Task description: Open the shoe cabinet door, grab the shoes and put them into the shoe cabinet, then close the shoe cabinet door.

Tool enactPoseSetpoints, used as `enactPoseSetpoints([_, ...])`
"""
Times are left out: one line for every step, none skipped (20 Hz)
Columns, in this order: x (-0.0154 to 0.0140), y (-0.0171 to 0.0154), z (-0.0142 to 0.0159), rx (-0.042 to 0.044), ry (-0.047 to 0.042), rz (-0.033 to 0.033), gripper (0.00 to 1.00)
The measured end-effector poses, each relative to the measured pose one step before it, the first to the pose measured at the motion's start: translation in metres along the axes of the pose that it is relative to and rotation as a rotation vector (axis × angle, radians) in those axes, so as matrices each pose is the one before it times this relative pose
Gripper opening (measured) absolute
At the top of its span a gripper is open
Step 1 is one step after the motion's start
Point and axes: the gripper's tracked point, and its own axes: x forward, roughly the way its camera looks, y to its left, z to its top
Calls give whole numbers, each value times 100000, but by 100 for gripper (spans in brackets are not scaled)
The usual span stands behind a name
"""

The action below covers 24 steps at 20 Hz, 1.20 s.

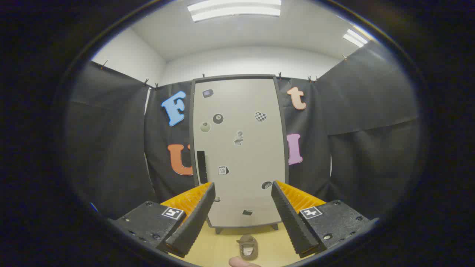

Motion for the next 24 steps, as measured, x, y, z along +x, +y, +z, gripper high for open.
enactPoseSetpoints([-31,175,273,-525,-617,107,99])
enactPoseSetpoints([-79,248,88,-453,-544,-33,98])
enactPoseSetpoints([-62,156,203,-346,-838,47,98])
enactPoseSetpoints([-22,188,237,-738,-614,-2,98])
enactPoseSetpoints([47,137,18,-570,-466,-88,99])
enactPoseSetpoints([-2,252,92,-214,-480,74,99])
enactPoseSetpoints([-49,231,-20,-314,-260,465,99])
enactPoseSetpoints([55,389,64,-193,-146,925,98])
enactPoseSetpoints([137,245,0,411,-324,960,99])
enactPoseSetpoints([212,489,124,864,-551,1138,98])
enactPoseSetpoints([346,206,82,375,-341,568,98])
enactPoseSetpoints([627,66,-24,435,-422,381,98])
enactPoseSetpoints([637,75,-25,530,-321,127,98])
enactPoseSetpoints([679,209,-88,875,-138,612,98])
enactPoseSetpoints([821,594,-63,1617,-413,1993,98])
enactPoseSetpoints([774,697,-51,536,-79,2422,99])
enactPoseSetpoints([906,260,-73,-408,-141,1004,99])
enactPoseSetpoints([900,91,-208,-1375,155,578,99])
enactPoseSetpoints([846,176,-61,-1785,408,-118,99])
enactPoseSetpoints([981,285,-87,-930,594,-65,99])
enactPoseSetpoints([1284,714,-196,131,668,634,99])
enactPoseSetpoints([1216,883,-109,153,627,2021,99])
enactPoseSetpoints([1078,745,-740,-4,2852,2245,99])
enactPoseSetpoints([1141,674,-491,323,2015,1064,99])
